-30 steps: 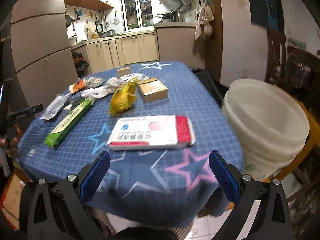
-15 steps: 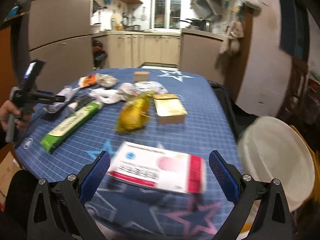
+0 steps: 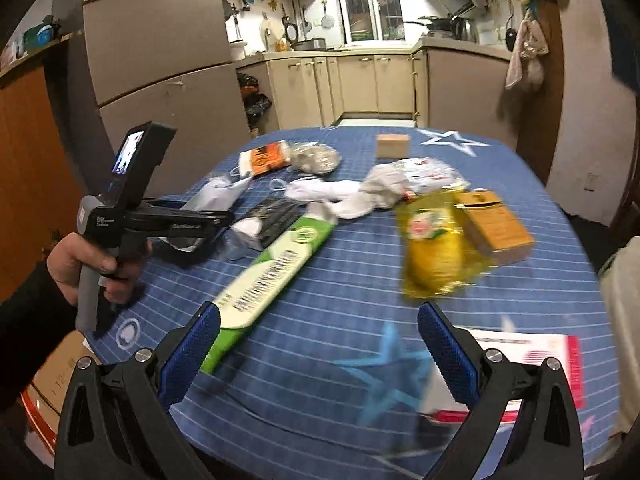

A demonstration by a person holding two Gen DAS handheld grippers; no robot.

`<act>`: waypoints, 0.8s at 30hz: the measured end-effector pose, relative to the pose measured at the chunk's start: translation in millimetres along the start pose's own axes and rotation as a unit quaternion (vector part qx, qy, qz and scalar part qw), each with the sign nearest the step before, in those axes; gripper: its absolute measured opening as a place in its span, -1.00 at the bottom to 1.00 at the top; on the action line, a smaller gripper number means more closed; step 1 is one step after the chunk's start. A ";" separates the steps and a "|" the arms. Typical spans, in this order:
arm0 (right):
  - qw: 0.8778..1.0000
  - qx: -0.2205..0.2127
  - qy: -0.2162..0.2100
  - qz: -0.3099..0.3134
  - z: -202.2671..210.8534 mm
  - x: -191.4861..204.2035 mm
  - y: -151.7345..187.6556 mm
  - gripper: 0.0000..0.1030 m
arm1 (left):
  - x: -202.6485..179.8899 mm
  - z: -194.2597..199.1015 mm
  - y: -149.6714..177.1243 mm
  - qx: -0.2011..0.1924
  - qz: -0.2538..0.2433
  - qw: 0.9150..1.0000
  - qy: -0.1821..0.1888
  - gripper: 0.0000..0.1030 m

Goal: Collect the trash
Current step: 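Lower left tool toward white packet while right tool approaches green toothpaste box, then close left tool on white packet while right tool closes on toothpaste box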

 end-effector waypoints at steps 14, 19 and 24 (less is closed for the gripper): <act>0.999 0.019 0.012 0.026 -41.4 67.2 3.6 0.91 | 6.7 5.9 7.8 -0.008 0.010 1.000 -0.012 0.31; 0.998 0.029 0.056 0.032 -64.1 67.4 9.0 0.90 | 6.1 6.6 7.9 -0.007 0.012 1.000 -0.020 0.31; 0.995 0.044 0.079 0.032 -74.8 58.6 15.1 0.52 | 7.5 7.6 8.8 -0.007 0.016 0.999 -0.029 0.32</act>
Point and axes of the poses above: each gripper's, at about its wrist camera, not at the fingertips, and z roughly against the way its jaws point, x to its left, y to its underside, the point moved 3 cm from there along -z, roughly the way its jaws point, and after that the axes turned 8 degrees about -z, right-handed, at the moved point
